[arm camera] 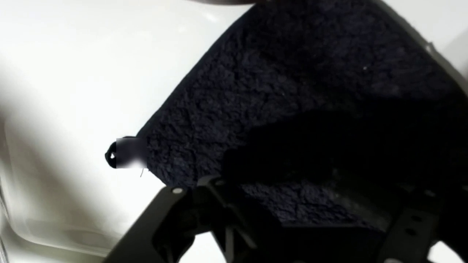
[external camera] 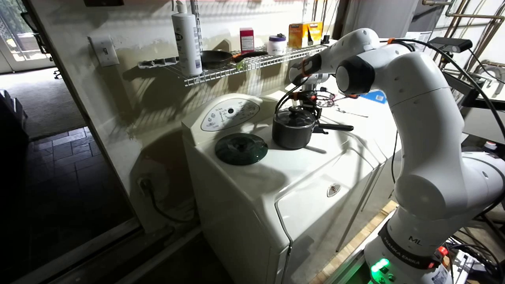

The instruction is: Use the black pot holder to remove the glass lid from the pot.

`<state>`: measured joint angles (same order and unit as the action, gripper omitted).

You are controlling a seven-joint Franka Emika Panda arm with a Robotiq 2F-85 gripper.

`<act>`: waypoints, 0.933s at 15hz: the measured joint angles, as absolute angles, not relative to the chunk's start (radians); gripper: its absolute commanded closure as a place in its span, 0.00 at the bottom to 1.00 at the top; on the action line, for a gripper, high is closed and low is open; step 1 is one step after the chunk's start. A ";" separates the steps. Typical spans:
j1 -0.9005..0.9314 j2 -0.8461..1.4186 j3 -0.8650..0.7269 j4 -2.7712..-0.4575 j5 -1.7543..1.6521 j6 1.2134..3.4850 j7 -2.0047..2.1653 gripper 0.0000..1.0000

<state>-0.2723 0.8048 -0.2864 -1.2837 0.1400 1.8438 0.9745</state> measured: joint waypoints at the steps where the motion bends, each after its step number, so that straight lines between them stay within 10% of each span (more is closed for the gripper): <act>1: -0.274 0.806 -0.286 -1.277 0.140 1.832 0.974 0.73; 5: -0.276 0.806 -0.287 -1.261 0.136 1.806 0.974 0.99; 10: -0.276 0.806 -0.287 -1.251 0.134 1.801 0.974 0.99; 11: -0.276 0.806 -0.287 -1.251 0.132 1.801 0.974 0.70; 14: -0.272 0.803 -0.287 -1.251 0.129 1.804 0.971 0.55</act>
